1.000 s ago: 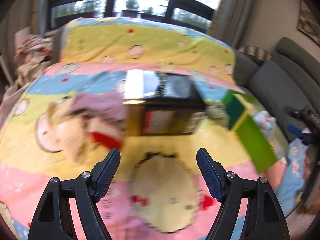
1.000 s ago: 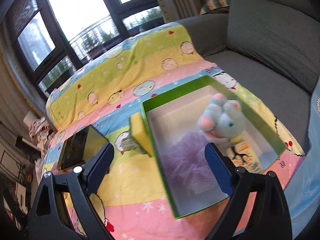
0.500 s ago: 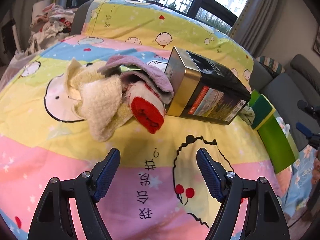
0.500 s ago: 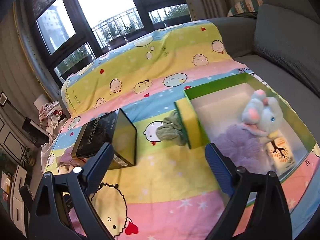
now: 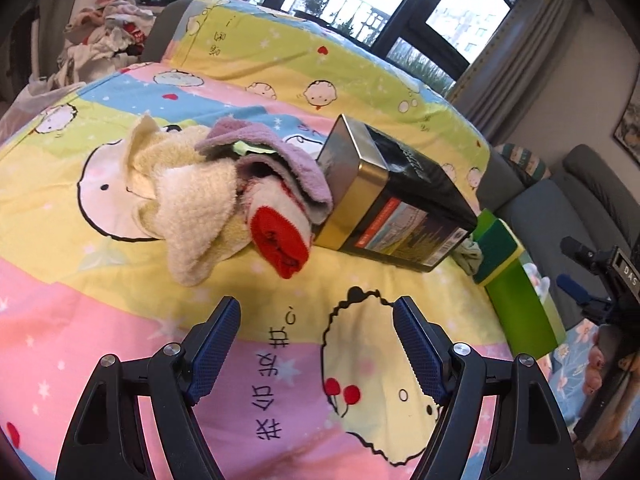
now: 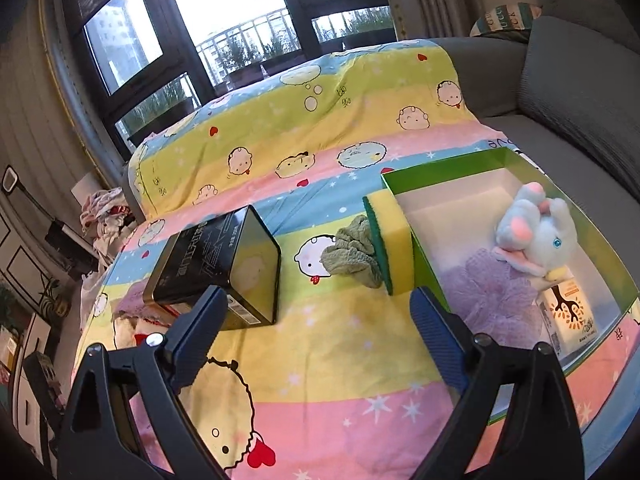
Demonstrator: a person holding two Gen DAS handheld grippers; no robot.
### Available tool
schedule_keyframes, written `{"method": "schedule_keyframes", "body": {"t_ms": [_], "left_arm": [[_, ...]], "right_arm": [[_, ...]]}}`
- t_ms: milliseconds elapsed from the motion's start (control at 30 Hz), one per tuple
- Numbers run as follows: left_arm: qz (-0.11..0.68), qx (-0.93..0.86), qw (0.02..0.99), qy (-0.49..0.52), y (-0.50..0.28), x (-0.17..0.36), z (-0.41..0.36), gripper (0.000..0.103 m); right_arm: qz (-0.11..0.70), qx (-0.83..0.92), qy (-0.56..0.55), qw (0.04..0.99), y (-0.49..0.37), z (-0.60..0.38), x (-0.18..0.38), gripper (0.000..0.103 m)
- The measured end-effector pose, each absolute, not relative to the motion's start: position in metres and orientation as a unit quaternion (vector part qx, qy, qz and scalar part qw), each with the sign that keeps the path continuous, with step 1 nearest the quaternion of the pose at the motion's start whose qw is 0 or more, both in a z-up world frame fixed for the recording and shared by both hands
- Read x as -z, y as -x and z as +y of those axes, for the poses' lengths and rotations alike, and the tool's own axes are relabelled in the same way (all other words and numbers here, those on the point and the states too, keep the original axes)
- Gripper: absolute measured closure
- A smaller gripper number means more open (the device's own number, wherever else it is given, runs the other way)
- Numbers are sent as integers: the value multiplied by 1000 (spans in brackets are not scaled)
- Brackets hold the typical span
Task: Organize soft objects
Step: 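Move the right gripper to the grey-green washcloth and close on it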
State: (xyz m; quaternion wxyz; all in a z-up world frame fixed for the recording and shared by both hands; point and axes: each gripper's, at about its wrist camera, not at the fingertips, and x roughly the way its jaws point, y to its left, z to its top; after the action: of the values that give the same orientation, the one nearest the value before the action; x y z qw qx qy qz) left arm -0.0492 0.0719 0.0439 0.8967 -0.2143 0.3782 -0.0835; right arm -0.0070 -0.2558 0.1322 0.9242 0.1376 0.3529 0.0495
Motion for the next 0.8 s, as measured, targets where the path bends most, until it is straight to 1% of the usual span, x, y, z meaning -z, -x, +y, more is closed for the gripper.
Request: {"method": "schedule_keyframes", "body": {"t_ms": [167, 500, 567, 600, 633, 700, 800], "left_arm": [[379, 72, 902, 195, 50, -45, 69, 24], [378, 68, 899, 209, 51, -45, 76, 24], [374, 66, 901, 208, 52, -47, 77, 24], [373, 68, 902, 207, 52, -47, 77, 24], [373, 67, 902, 207, 52, -48, 77, 24], [373, 66, 902, 207, 52, -47, 76, 24], [380, 68, 901, 198, 51, -47, 74, 24]], "right_arm": [[361, -51, -137, 921, 3, -255, -128, 10], [359, -47, -119, 924, 4, -245, -128, 12], [360, -51, -123, 923, 4, -247, -128, 16], [359, -53, -127, 923, 3, -249, -127, 23], [361, -54, -132, 922, 2, -251, -127, 32], [372, -56, -153, 914, -2, -257, -123, 43], [396, -70, -180, 898, -15, -263, -119, 42]]}}
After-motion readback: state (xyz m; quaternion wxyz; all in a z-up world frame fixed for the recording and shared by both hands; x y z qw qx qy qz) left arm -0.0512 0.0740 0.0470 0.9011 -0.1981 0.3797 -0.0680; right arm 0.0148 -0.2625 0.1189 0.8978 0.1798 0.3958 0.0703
